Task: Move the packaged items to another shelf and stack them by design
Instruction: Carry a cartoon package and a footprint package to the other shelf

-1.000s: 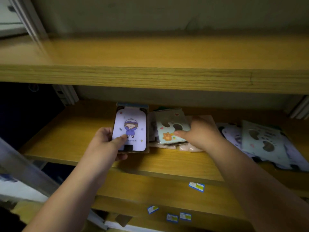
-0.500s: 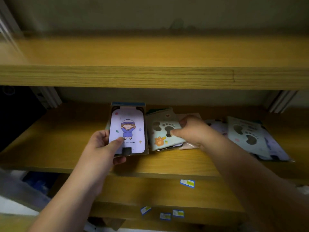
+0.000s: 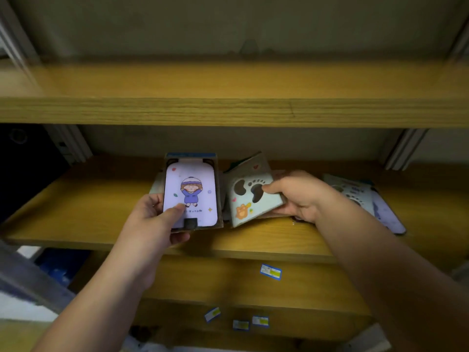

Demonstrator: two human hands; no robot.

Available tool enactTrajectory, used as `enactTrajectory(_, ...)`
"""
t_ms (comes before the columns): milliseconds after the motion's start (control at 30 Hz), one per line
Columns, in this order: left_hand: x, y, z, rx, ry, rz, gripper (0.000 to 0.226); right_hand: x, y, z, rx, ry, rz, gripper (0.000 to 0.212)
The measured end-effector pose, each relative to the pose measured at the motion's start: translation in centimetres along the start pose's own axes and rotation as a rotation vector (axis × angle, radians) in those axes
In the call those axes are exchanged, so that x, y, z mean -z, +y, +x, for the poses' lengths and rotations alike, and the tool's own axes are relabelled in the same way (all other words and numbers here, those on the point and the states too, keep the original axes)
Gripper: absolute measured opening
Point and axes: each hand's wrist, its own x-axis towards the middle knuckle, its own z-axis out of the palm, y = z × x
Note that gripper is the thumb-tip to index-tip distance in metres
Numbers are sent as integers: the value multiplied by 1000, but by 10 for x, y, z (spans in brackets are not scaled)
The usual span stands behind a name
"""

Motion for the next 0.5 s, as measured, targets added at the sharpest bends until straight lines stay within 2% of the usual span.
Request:
enactTrajectory(100, -15, 3, -23, -2, -12, -21, 15, 26, 13, -25, 118, 26, 84, 11)
enactTrajectory(233, -42, 0, -61, 7, -48, -69, 18, 72, 34, -76, 242, 47, 248, 14)
enactTrajectory(500, -112, -18, -169, 10, -103, -75, 17, 171, 92, -197, 311, 26, 404, 18)
